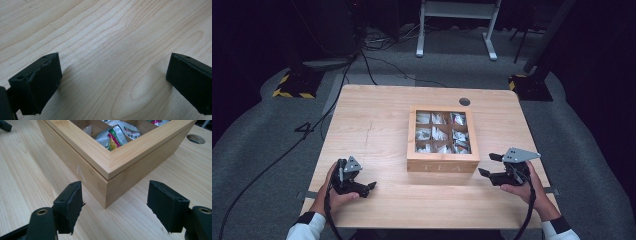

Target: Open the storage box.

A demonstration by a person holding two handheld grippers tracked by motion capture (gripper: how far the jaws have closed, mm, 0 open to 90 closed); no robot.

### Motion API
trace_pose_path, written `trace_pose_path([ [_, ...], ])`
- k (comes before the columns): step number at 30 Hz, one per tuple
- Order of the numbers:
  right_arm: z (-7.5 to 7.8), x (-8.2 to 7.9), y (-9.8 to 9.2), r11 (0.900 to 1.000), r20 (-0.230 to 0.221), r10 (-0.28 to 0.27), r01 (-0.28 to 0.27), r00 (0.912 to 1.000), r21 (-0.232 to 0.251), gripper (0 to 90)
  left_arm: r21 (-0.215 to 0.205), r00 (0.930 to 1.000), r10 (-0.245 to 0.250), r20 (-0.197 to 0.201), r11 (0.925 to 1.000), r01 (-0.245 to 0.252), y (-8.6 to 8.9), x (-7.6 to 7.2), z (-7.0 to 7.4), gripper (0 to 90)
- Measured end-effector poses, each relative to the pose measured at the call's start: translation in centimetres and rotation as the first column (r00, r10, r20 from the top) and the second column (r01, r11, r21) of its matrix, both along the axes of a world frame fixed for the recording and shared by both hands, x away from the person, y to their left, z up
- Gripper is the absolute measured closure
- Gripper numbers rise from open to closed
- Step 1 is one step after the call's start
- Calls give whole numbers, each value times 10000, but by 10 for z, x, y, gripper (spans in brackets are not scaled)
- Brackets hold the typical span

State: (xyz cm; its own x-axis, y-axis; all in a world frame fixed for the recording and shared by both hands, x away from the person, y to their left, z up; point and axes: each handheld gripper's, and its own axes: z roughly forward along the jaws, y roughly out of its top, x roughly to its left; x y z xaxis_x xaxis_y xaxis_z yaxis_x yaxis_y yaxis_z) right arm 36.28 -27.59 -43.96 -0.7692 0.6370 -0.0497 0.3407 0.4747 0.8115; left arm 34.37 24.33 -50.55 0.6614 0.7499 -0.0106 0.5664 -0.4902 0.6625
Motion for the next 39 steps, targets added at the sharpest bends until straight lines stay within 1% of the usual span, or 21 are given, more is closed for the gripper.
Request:
trace_pose_path([
  [5,0,2,10,9998,-7,171,-171,9999,-76,302,-7,10000,-77,13,10000,77,0,1,0,4],
  [7,0,3,16,9998,67,180,-180,9998,-45,311,-9,10000,-77,-4,10000,77,0,1,0,3],
  [9,0,4,17,9998,56,179,-179,9998,-36,315,-63,10000,-17,-42,10000,17,0,1,0,3],
  [13,-1,7,25,9994,35,254,-253,9997,-225,315,-66,10000,-26,-45,10000,25,0,1,0,3],
  [14,-2,8,26,9996,61,187,-185,9998,-229,318,-69,10000,-23,-44,10000,23,0,1,0,2],
  [17,-1,9,27,9997,97,142,-141,9999,-183,324,-66,10000,-25,-44,10000,25,0,1,0,2],
  [18,-1,10,28,9996,141,103,-99,9998,-252,325,-66,10000,-25,-45,10000,25,0,1,0,2],
  [23,-3,13,30,9996,188,-46,51,9998,-279,333,-69,10000,-27,-45,10000,27,0,1,0,3],
  [25,-4,15,29,9996,157,-141,145,9998,-241,338,-49,10000,-65,-61,10000,64,0,1,0,2],
  [26,-4,15,29,9994,197,-286,290,9994,-209,340,-61,10000,-58,-61,10000,57,0,1,0,2],
  [29,-5,16,28,9995,181,-295,297,9994,-129,342,-44,10000,-70,-59,10000,70,0,1,0,2],
  [31,-7,17,29,9993,108,-263,266,9996,-275,341,-45,10000,-71,-59,10000,71,0,1,0,2],
  [32,-9,16,30,9989,52,-126,129,9999,-442,339,-47,10000,-65,-57,10000,64,0,1,0,2],
  [34,-10,16,31,9987,53,-133,136,9999,-501,339,-60,10000,-60,-59,10000,60,0,1,0,2],
  [36,-10,17,30,9990,75,-227,229,9997,-380,363,-45,10000,-69,-59,10000,69,0,1,0,2],
  [39,-10,19,29,9995,39,-269,270,9996,-191,355,-53,10000,-76,-61,10000,75,0,1,0,2],
])
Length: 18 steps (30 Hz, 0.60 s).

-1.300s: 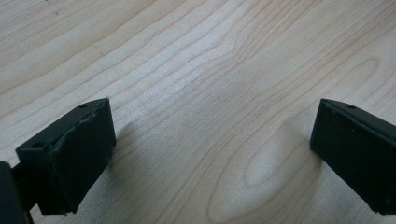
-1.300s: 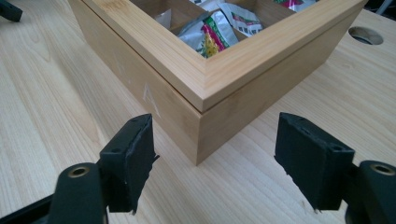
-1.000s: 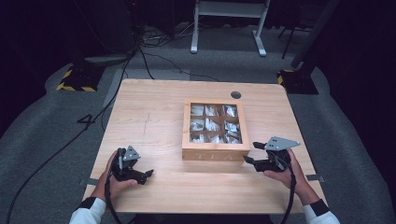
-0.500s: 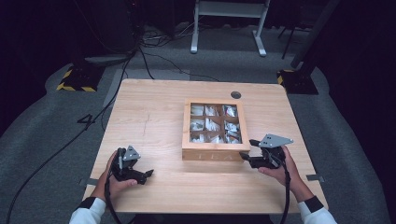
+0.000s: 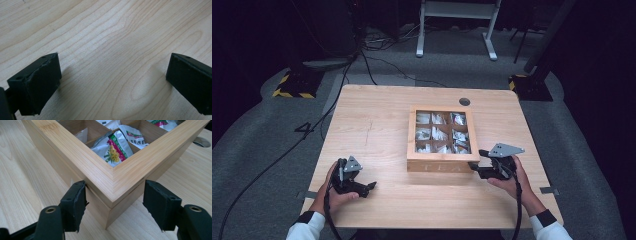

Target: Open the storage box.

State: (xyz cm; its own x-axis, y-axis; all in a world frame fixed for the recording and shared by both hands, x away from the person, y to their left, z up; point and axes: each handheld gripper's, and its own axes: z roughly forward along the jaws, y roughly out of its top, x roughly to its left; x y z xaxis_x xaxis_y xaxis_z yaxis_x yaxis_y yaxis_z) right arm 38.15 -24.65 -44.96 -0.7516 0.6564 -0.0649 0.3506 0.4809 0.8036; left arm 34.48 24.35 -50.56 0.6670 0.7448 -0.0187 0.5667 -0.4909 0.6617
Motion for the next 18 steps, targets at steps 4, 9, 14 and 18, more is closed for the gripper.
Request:
trace_pose_path([
  [4,0,0,2,10000,121,-10,11,9999,-94,338,2,10000,-5,-1,10000,5,0,0,0,2],
  [9,-2,2,3,10000,136,-34,33,9999,74,294,-15,10000,-13,1,10000,13,0,0,0,2],
  [14,-1,2,3,9998,201,-57,53,9998,197,297,-9,10000,-3,-4,10000,3,0,0,0,2],
  [18,0,1,3,9997,318,-111,104,9994,225,297,3,10000,-12,2,10000,12,0,0,0,2],
])
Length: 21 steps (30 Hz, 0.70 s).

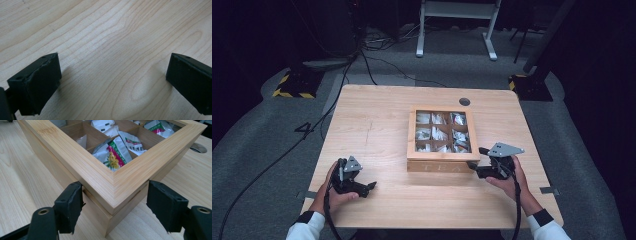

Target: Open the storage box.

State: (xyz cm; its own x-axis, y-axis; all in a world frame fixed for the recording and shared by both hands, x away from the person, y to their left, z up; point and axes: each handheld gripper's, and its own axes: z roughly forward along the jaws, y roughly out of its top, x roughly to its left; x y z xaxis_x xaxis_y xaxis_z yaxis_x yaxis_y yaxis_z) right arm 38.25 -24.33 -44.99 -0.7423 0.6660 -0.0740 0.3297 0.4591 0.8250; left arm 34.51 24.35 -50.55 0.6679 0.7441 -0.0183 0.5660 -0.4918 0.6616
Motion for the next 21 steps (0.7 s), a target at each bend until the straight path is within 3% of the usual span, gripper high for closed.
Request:
trace_pose_path([
  [11,7,-2,-1,9997,272,-44,37,9996,239,299,84,9998,182,-62,9998,-182,-2,1,1,7],
  [13,9,-1,-1,9994,274,-83,74,9996,340,298,28,9999,139,-17,9999,-138,-2,2,4,50],
  [15,14,-1,-2,9989,316,-91,76,9995,472,298,8,10000,0,91,10000,0,-3,3,8,234],
  [16,14,-1,-2,9989,316,-91,76,9995,472,298,33,9999,54,150,10000,-54,-4,4,10,234],
  [18,16,-1,-2,9988,360,-102,84,9993,492,298,4,9992,-53,392,10000,53,-10,7,17,137],
  [20,18,-1,-2,9983,352,-145,125,9993,567,298,12,9974,-321,640,9995,321,-18,11,24,217],
  [21,18,0,-2,9982,344,-135,114,9993,584,298,145,9961,-418,781,9991,408,-23,13,28,183],
])
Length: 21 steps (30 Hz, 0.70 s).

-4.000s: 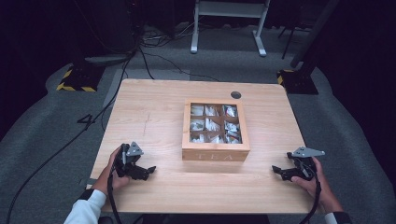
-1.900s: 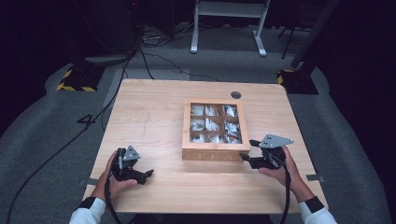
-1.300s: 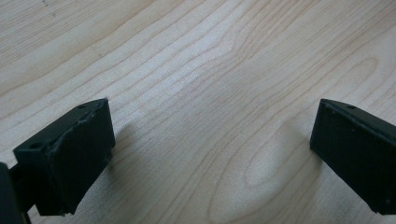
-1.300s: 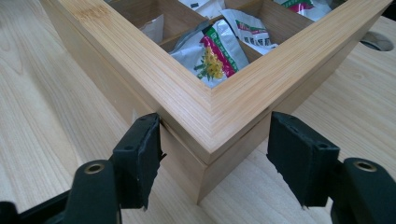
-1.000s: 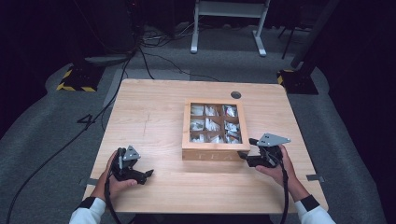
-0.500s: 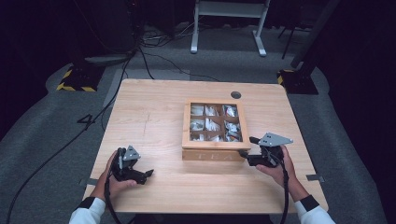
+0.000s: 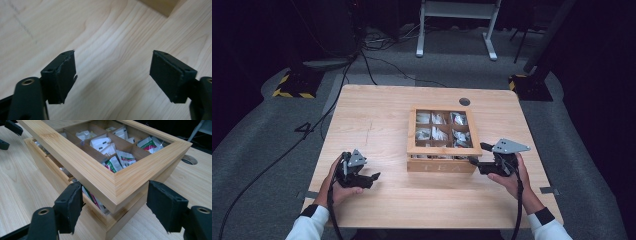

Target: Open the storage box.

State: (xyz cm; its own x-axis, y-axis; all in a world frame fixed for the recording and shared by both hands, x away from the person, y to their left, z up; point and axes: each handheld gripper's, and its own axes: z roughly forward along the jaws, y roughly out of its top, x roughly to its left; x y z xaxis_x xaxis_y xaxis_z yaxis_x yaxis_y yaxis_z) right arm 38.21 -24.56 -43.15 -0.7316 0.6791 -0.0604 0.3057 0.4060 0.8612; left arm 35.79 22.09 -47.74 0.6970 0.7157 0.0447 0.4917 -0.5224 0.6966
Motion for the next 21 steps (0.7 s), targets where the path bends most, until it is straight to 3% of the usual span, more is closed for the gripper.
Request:
trace_pose_path([
  [1,0,0,0,10000,-15,12,-12,10000,4,297,14,9998,-66,177,10000,66,-5,2,4,154],
  [3,2,1,0,10000,-21,-2,2,10000,67,297,-144,9992,-255,322,9996,260,-14,7,11,194],
  [9,8,2,-1,9999,47,8,-8,10000,158,296,-5,9932,-586,1009,9983,589,-45,21,29,184],
  [15,13,3,0,9999,209,4,-6,9998,125,293,438,9835,-1029,1488,9943,974,-75,39,42,199],
  [21,18,4,1,9998,287,-16,11,9996,200,291,348,9723,-1033,2096,9946,982,-96,53,55,201],
])
